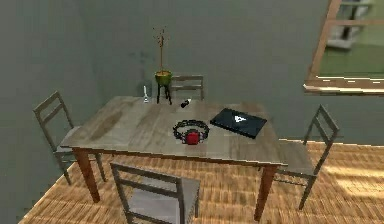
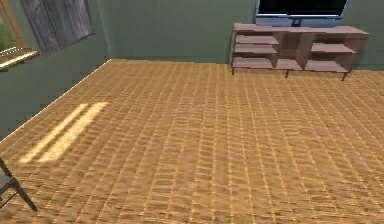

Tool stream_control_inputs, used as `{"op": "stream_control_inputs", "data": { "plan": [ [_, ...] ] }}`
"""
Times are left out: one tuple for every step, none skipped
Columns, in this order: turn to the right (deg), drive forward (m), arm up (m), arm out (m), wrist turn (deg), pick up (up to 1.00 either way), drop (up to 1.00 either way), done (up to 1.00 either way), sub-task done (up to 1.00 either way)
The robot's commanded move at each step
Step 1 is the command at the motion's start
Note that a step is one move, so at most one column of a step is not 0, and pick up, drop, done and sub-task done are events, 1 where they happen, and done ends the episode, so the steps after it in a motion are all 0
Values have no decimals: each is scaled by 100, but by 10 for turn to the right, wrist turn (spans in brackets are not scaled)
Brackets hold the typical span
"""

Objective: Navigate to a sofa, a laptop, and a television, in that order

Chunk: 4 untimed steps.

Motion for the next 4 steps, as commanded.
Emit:
{"op": "stream_control_inputs", "data": {
  "plan": [
    [0,35,0,0,0,0,0,0,0],
    [-450,0,0,0,0,0,0,0,0],
    [-360,0,0,0,0,0,0,0,0],
    [0,45,0,0,0,0,0,0,0]
  ]
}}
